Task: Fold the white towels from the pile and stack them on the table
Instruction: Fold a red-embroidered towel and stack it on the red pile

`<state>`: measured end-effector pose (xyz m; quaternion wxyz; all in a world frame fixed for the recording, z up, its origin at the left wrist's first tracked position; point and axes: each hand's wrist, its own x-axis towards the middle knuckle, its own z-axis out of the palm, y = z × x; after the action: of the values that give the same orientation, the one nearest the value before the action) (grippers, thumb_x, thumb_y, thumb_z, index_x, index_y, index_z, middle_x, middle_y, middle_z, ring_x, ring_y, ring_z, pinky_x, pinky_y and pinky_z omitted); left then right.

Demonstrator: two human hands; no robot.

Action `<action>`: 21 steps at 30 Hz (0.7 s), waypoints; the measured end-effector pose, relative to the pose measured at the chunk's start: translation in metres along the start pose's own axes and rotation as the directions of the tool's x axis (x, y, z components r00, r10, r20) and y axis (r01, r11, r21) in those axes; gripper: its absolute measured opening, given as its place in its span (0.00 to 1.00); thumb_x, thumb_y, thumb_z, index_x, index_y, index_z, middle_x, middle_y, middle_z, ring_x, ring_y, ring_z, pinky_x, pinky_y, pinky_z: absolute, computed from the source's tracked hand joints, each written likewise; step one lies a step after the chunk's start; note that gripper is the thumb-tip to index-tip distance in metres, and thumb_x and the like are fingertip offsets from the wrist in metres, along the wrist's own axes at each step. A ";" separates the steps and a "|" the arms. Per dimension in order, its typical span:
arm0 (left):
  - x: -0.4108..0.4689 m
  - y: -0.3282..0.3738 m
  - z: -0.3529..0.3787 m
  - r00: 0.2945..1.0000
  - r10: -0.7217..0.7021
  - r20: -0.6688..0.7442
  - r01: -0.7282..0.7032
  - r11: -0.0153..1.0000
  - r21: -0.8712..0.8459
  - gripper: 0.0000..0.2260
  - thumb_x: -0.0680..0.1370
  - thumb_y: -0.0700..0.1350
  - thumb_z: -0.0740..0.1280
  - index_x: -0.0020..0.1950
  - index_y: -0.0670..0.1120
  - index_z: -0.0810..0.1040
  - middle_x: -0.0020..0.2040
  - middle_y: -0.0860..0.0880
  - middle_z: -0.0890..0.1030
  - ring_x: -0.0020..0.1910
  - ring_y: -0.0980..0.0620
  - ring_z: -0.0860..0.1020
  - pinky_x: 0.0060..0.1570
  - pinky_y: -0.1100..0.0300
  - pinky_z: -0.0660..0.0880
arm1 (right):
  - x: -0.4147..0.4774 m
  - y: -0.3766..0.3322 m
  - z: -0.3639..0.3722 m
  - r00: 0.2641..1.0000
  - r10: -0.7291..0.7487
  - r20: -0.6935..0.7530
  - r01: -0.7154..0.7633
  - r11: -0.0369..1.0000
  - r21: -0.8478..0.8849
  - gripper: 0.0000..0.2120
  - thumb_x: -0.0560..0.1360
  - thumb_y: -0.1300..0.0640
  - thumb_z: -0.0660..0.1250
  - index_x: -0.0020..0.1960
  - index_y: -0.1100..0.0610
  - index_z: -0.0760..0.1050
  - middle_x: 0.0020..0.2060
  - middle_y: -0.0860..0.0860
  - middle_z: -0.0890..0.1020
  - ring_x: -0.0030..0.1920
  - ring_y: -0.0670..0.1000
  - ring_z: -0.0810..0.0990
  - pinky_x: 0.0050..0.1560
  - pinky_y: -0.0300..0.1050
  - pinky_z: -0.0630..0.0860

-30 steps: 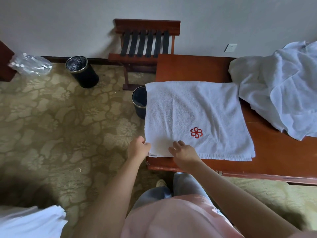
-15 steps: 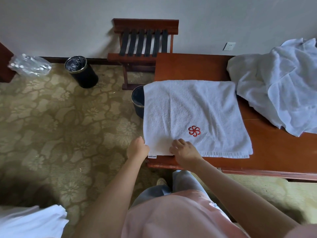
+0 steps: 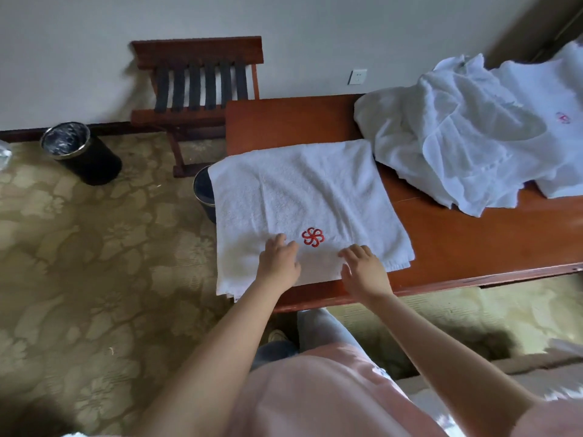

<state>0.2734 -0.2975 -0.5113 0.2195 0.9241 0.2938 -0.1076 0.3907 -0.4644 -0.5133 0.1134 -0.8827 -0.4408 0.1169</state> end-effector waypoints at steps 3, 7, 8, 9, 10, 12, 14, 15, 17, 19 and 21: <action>0.008 0.014 0.005 0.996 0.064 0.065 -0.067 0.997 0.044 0.18 0.78 0.47 0.63 0.67 0.45 0.70 0.70 0.45 0.63 0.68 0.43 0.61 0.61 0.48 0.68 | -0.015 0.032 -0.011 0.988 0.151 -0.028 -0.152 0.987 -0.043 0.14 0.71 0.62 0.64 0.57 0.58 0.77 0.53 0.53 0.78 0.53 0.56 0.75 0.42 0.49 0.75; 0.013 0.030 0.002 0.987 0.036 0.155 -0.056 0.990 0.129 0.26 0.74 0.57 0.68 0.68 0.48 0.67 0.68 0.45 0.63 0.67 0.41 0.61 0.60 0.46 0.69 | -0.024 0.059 -0.019 0.971 0.231 0.064 -0.219 0.964 -0.152 0.18 0.74 0.59 0.62 0.64 0.53 0.73 0.59 0.51 0.73 0.54 0.53 0.74 0.46 0.46 0.77; 0.014 0.031 0.002 0.984 0.037 0.173 -0.063 0.986 0.152 0.30 0.72 0.59 0.69 0.69 0.48 0.65 0.67 0.45 0.62 0.67 0.41 0.60 0.60 0.46 0.70 | -0.023 0.060 -0.020 0.971 0.231 0.066 -0.220 0.966 -0.137 0.18 0.74 0.59 0.62 0.63 0.52 0.74 0.59 0.51 0.73 0.52 0.53 0.75 0.43 0.46 0.77; 0.014 0.031 0.001 0.981 0.040 0.190 -0.073 0.983 0.169 0.32 0.72 0.60 0.69 0.71 0.49 0.64 0.68 0.45 0.61 0.67 0.40 0.59 0.61 0.46 0.70 | -0.021 0.060 -0.021 0.971 0.231 0.055 -0.224 0.968 -0.111 0.16 0.76 0.60 0.61 0.62 0.53 0.75 0.58 0.51 0.73 0.50 0.53 0.76 0.40 0.47 0.77; 0.015 0.031 0.001 0.978 0.045 0.203 -0.083 0.980 0.180 0.34 0.71 0.60 0.70 0.72 0.49 0.63 0.69 0.45 0.61 0.68 0.40 0.59 0.62 0.46 0.70 | -0.018 0.058 -0.023 0.972 0.231 0.037 -0.227 0.970 -0.087 0.13 0.77 0.60 0.61 0.59 0.54 0.77 0.57 0.51 0.74 0.46 0.54 0.78 0.37 0.47 0.78; 0.016 0.030 0.001 0.975 0.053 0.215 -0.096 0.976 0.197 0.35 0.71 0.60 0.70 0.72 0.48 0.62 0.69 0.44 0.60 0.68 0.39 0.58 0.61 0.46 0.71 | -0.013 0.054 -0.026 0.978 0.210 0.012 -0.208 0.975 -0.080 0.11 0.78 0.60 0.60 0.54 0.56 0.79 0.55 0.51 0.75 0.41 0.54 0.79 0.35 0.48 0.78; 0.015 0.030 0.002 0.973 0.062 0.220 -0.114 0.967 0.229 0.37 0.69 0.60 0.72 0.72 0.47 0.61 0.69 0.44 0.60 0.67 0.39 0.59 0.61 0.47 0.71 | -0.012 0.051 -0.029 0.990 0.136 -0.024 -0.138 0.986 -0.096 0.09 0.77 0.62 0.61 0.49 0.59 0.80 0.50 0.52 0.78 0.36 0.55 0.78 0.31 0.49 0.77; 0.015 0.031 0.004 0.972 0.063 0.226 -0.122 0.960 0.253 0.39 0.69 0.61 0.72 0.72 0.47 0.60 0.69 0.43 0.59 0.67 0.38 0.59 0.62 0.47 0.71 | -0.014 0.052 -0.030 0.995 0.082 -0.063 -0.089 0.990 -0.106 0.06 0.74 0.65 0.64 0.45 0.60 0.80 0.45 0.53 0.78 0.33 0.55 0.77 0.28 0.49 0.76; 0.014 0.033 0.009 0.973 0.058 0.224 -0.125 0.947 0.297 0.41 0.69 0.61 0.72 0.74 0.47 0.58 0.71 0.42 0.58 0.68 0.38 0.59 0.64 0.48 0.69 | -0.021 0.055 -0.032 0.991 -0.020 -0.130 0.002 0.990 -0.138 0.05 0.67 0.69 0.70 0.37 0.60 0.78 0.36 0.53 0.77 0.27 0.53 0.73 0.22 0.46 0.72; 0.015 0.033 0.012 0.979 0.063 0.196 -0.123 0.942 0.311 0.39 0.70 0.61 0.71 0.73 0.47 0.59 0.71 0.41 0.59 0.67 0.38 0.60 0.64 0.48 0.68 | -0.029 0.061 -0.032 0.986 -0.086 -0.146 0.057 0.979 -0.196 0.08 0.62 0.70 0.73 0.35 0.59 0.77 0.32 0.52 0.75 0.25 0.52 0.71 0.20 0.43 0.69; 0.016 0.032 0.012 0.979 0.075 0.188 -0.131 0.942 0.310 0.36 0.71 0.60 0.70 0.73 0.48 0.59 0.70 0.41 0.59 0.66 0.37 0.60 0.63 0.48 0.70 | -0.036 0.064 -0.028 0.984 -0.129 -0.123 0.091 0.957 -0.275 0.11 0.56 0.70 0.74 0.35 0.58 0.78 0.32 0.52 0.76 0.25 0.52 0.71 0.20 0.41 0.67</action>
<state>0.3041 -0.3188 -0.5163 0.0963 0.9487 0.2033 -0.2221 0.4269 -0.5334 -0.5030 0.0295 -0.8701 -0.4919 -0.0125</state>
